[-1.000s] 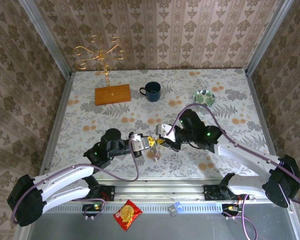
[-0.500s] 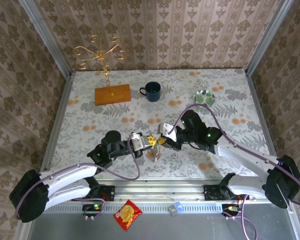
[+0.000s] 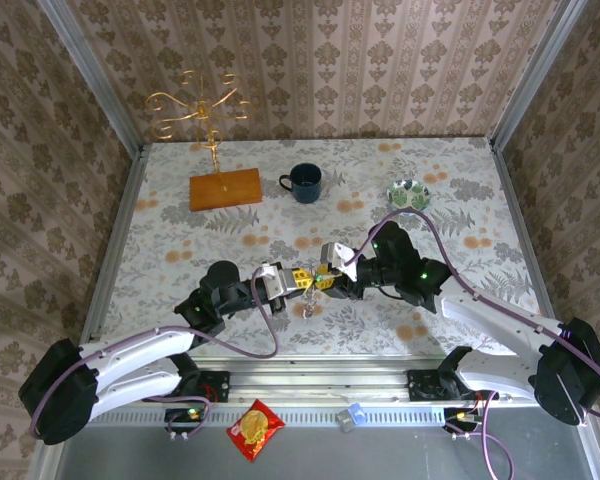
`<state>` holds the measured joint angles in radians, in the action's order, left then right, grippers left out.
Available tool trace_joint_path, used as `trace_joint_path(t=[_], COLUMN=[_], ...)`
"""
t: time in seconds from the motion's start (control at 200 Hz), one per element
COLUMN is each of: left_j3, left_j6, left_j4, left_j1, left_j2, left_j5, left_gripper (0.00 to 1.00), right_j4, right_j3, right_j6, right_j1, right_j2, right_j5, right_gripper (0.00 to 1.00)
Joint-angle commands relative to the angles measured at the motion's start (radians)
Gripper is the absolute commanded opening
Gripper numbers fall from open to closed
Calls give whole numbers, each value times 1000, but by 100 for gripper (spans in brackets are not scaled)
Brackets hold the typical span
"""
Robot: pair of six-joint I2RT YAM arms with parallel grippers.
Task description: Put the keys on the keyring
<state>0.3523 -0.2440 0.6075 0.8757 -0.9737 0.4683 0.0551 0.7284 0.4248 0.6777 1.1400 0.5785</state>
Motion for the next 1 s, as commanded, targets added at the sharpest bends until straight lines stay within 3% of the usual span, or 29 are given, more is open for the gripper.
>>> trace_joint_path(t=[0.0,0.35,0.62,0.995], left_j3=[-3,-1,4,7], left_j6=[28,11,15,23], left_j4=[61,54,51,59], left_j1=[6,6,6,6], left_j2=[-2,3,-3,-9], left_j5=[44,33,48,66], left_gripper=[0,0,0,0], right_j4=[-56,75,51,-37], right_j3=[-11,-6,16,20], right_j6=[-26,47,20,-3], right_j1=[-3,-3,-1,-1], right_j2=[-9,-60,-56,-5], right_j5=[39,-30,32,56], right_gripper=[31,36,35,23])
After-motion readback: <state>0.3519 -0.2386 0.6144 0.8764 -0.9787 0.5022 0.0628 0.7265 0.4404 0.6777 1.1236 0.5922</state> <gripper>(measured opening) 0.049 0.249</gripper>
